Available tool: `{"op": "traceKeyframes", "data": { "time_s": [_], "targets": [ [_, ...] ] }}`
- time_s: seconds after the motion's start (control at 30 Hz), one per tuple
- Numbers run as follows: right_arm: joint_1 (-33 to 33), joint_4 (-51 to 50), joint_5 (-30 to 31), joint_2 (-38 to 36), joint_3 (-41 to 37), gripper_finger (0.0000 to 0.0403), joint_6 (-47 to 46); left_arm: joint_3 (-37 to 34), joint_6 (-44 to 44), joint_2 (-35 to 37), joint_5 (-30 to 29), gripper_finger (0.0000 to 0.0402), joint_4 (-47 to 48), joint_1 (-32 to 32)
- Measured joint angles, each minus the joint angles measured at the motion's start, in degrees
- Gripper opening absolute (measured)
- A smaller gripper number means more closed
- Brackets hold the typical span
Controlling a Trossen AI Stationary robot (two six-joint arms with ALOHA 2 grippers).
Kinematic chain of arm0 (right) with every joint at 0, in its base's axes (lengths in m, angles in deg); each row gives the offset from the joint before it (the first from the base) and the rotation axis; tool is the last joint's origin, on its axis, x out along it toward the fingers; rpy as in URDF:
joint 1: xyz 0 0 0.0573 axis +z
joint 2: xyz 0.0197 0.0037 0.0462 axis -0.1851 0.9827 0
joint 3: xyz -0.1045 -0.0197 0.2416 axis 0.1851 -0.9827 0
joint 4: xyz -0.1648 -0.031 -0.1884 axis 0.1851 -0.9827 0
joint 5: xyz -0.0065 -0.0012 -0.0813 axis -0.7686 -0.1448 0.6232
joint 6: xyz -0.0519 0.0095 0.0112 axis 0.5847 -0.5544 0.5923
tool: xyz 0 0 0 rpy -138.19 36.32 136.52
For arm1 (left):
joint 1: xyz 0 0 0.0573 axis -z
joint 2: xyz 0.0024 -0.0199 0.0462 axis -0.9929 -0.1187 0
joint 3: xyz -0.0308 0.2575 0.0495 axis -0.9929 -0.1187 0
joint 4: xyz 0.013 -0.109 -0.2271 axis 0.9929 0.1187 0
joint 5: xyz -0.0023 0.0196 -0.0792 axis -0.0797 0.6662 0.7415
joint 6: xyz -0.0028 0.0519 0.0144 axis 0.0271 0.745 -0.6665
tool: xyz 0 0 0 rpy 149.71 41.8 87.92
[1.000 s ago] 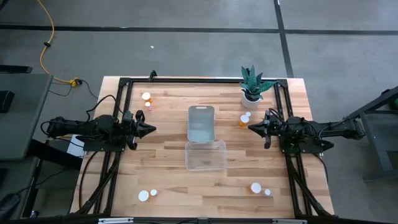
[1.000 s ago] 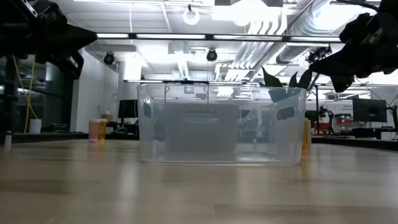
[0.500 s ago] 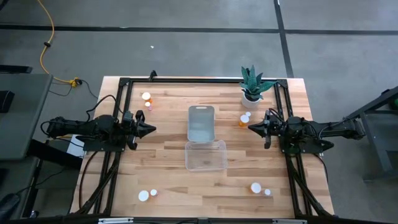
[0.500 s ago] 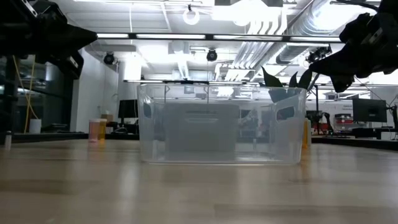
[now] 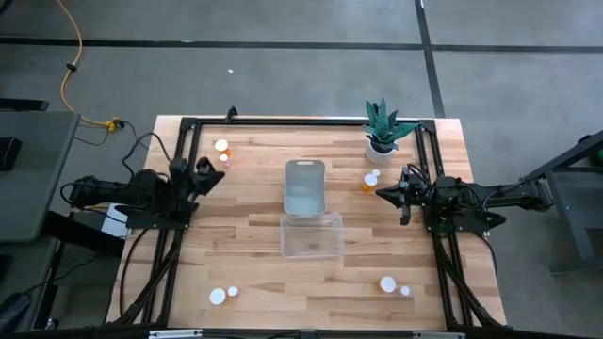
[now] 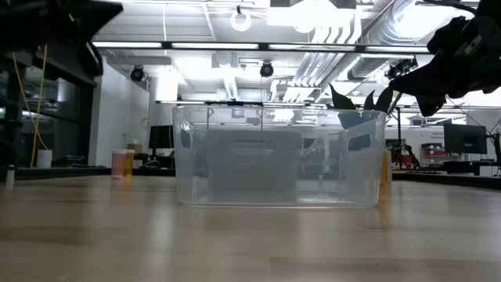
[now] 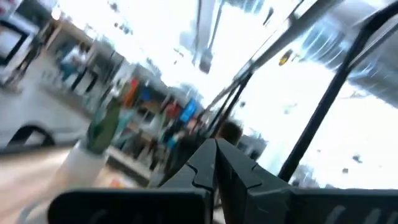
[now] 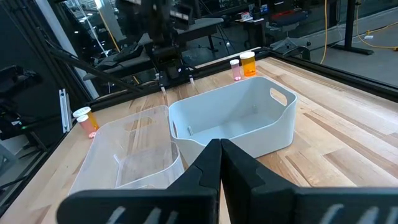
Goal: Pick and place medicine bottles into bin by pill shape (circle, oval)
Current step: Put the top left pink pill bottle into the transparent bin
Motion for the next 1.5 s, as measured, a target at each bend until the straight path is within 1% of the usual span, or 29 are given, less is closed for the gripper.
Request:
{"op": "traceKeyframes", "data": {
  "time_s": [0.1,0.23,0.33,0.4,0.5,0.6,0.77,0.83,0.87,0.97,1.07,1.1,1.17,1.2,1.27,1.33,1.5],
  "targets": [
    [0.0,0.0,0.0,0.0,0.0,0.0000,-0.1,4.4,1.1,-4.6,-1.8,0.0001,0.8,0.0],
    [0.0,0.0,0.0,0.0,0.0,0.0000,-0.1,12.8,2.5,-15.3,-1.5,0.0001,7.6,0.0],
    [0.0,0.0,0.0,0.0,0.0,0.0000,0.0,19.1,3.3,-23.4,-0.2,0.0001,12.6,0.0],
    [0.0,0.0,0.0,0.0,0.0,0.0000,-0.1,22.6,4.7,-28.1,0.3,0.0001,14.5,0.0],
    [0.0,0.0,0.0,0.0,0.0,0.0000,0.0,25.7,5.1,-33.5,0.2,0.0000,14.8,0.0],
    [0.0,0.0,0.0,0.0,0.0,0.0000,0.1,27.5,4.7,-37.1,-0.1,0.0000,14.7,0.0],
    [0.0,0.1,0.4,0.0,0.0,0.0000,8.0,27.8,3.6,-39.6,-0.1,0.0000,13.8,0.0],
    [0.0,1.6,0.9,0.0,-0.1,0.0000,7.4,27.8,3.6,-39.6,0.0,0.0000,13.8,0.0],
    [0.0,4.1,0.8,0.0,-0.2,0.0000,3.8,27.8,4.0,-39.6,0.0,0.0000,13.7,0.0],
    [0.0,17.4,1.7,0.0,-0.2,0.0000,-10.0,27.8,5.9,-38.8,0.1,0.0000,13.7,-0.1],
    [0.0,29.4,8.8,0.0,-0.1,0.0000,-18.0,27.9,7.1,-37.6,1.4,0.0000,13.9,-1.0],
    [0.0,32.8,10.7,0.1,-0.1,0.0000,-19.6,27.9,7.1,-37.3,2.1,0.0000,14.1,-1.6],
    [0.0,39.2,14.2,0.8,-0.1,0.0000,-19.4,27.9,7.1,-36.8,4.0,0.0000,14.1,-2.8],
    [0.0,42.1,14.3,1.6,-0.1,0.0000,-18.4,27.9,7.2,-36.6,5.0,0.0000,14.1,-3.5],
    [0.0,46.7,11.9,3.9,0.3,0.0000,-17.1,27.9,7.9,-36.5,7.2,0.0000,14.1,-5.0],
    [0.0,46.0,9.9,7.3,2.8,0.0000,-16.1,27.9,8.1,-36.5,8.9,0.0000,14.3,-6.4],
    [0.0,33.3,9.5,19.3,12.5,0.0000,-9.8,27.9,8.1,-36.5,13.7,0.0000,14.3,-10.2]
  ]
}}
